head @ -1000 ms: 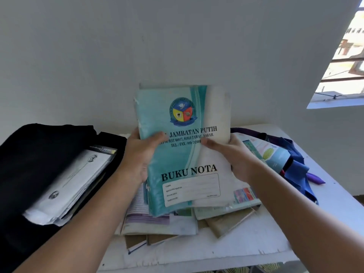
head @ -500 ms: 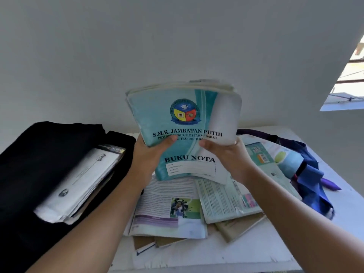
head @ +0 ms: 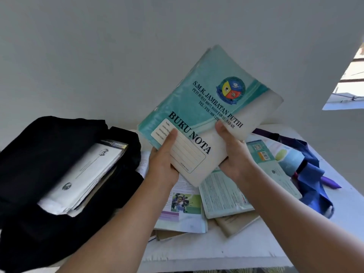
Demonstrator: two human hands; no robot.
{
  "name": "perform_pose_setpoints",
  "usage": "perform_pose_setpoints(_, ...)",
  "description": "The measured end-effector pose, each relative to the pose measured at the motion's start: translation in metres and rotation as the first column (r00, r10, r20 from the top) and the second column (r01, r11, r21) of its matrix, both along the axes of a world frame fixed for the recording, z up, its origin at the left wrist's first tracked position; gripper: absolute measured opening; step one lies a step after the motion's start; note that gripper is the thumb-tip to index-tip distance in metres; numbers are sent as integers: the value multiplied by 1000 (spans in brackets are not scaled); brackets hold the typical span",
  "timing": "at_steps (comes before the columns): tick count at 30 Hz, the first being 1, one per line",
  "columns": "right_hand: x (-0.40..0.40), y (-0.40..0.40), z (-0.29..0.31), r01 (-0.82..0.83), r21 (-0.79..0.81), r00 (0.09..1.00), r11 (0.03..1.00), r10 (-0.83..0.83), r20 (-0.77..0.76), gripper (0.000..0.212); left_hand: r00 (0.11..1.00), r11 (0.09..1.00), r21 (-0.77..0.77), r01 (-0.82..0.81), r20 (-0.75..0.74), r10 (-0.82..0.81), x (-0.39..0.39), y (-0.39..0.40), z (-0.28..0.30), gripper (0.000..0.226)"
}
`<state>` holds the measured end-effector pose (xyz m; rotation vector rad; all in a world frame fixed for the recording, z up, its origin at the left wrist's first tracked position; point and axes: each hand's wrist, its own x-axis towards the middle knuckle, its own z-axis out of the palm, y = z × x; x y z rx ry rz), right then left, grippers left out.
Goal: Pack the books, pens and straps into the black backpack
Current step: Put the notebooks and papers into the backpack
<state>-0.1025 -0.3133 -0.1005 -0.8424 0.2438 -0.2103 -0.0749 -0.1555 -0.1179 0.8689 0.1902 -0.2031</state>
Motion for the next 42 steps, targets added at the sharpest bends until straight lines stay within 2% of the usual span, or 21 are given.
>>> perform_pose_setpoints(2, -3, -2, -7, -36, 25, 997, 999, 38, -61, 53, 998, 995, 71, -64, 15, 63, 0, 4, 6, 35)
perform_pose_setpoints(5, -8, -12, -14, -103, -17, 982, 995, 99, -162, 56, 981, 969, 196, -149, 152, 120, 2, 17, 24, 43)
perform_pose_setpoints(8, -10, -31, -12, 8, -215, 953, 977, -72, -294, 83, 943, 936, 291, -196, 318, 98, 7, 45, 46, 40)
perform_pose_setpoints(10, -6, -48, -8, 129, -419, 922, 899, -264, -284, 101, 915, 906, 386, -172, 404, 2, 6, 66, 62, 36)
perform_pose_setpoints(11, -4, -56, -6, 116, -495, 932, 861, -267, -245, 110, 905, 885, 438, -157, 422, -48, 5, 76, 71, 37)
perform_pose_setpoints(13, -1, -67, -6, -41, -478, 989, 877, -33, -144, 128, 898, 843, 526, -113, 417, -139, 5, 93, 86, 43)
perform_pose_setpoints(14, -4, -68, -7, -173, -413, 984, 894, 142, -106, 127, 895, 820, 566, -87, 406, -185, 6, 99, 92, 44)
perform_pose_setpoints(16, -18, -61, -11, -404, -298, 911, 865, 411, -43, 108, 895, 780, 624, -48, 373, -244, 9, 110, 99, 43)
perform_pose_setpoints(18, -29, -46, -17, -497, -225, 863, 838, 504, -26, 98, 901, 738, 674, -33, 339, -270, 12, 117, 102, 45)
perform_pose_setpoints(20, -31, -29, -24, -472, -196, 879, 860, 476, -27, 89, 905, 683, 728, -60, 328, -270, 14, 122, 103, 49)
perform_pose_setpoints(23, -30, -3, -26, -350, -155, 937, 924, 343, -73, 64, 905, 565, 807, -171, 356, -235, 20, 125, 102, 42)
perform_pose_setpoints(25, -27, 11, -26, -319, -104, 946, 942, 308, -103, 60, 896, 417, 852, -317, 414, -163, 24, 129, 98, 56)
perform_pose_setpoints(27, -24, 24, -22, -328, -59, 940, 943, 320, -114, 56, 858, 204, 852, -482, 506, -85, 27, 136, 93, 74)
perform_pose_setpoints(28, -23, 32, -18, -330, -25, 938, 944, 325, -120, 51, 828, 131, 828, -546, 557, -66, 27, 141, 90, 76)
perform_pose_setpoints(29, -21, 40, -14, -326, 16, 937, 945, 325, -128, 47, 790, 109, 790, -604, 611, -53, 22, 145, 87, 73)
perform_pose_setpoints(31, -17, 55, -8, -328, 102, 932, 939, 339, -129, 41, 688, 134, 684, -717, 726, -20, 7, 150, 83, 59)
perform_pose_setpoints(34, -9, 79, -2, -347, 188, 922, 919, 371, -112, 35, 509, 61, 508, -859, 860, 10, -19, 159, 77, 35)
perform_pose_setpoints(35, -6, 89, -1, -356, 207, 917, 911, 384, -113, 34, 493, 52, 492, -869, 870, 9, -26, 164, 76, 28)
perform_pose_setpoints(36, -4, 96, -1, -363, 222, 912, 905, 394, -112, 34, 508, 75, 507, -859, 861, 4, -30, 166, 75, 22)
perform_pose_setpoints(38, -1, 111, -6, -400, 239, 893, 885, 434, -114, 34, 593, 80, 593, -801, 805, -23, -35, 176, 70, 15)
perform_pose_setpoints(42, -4, 134, -26, -466, 182, 840, 866, 497, -217, 34, 811, -84, 808, -582, 585, 7, -34, 215, 45, 10)
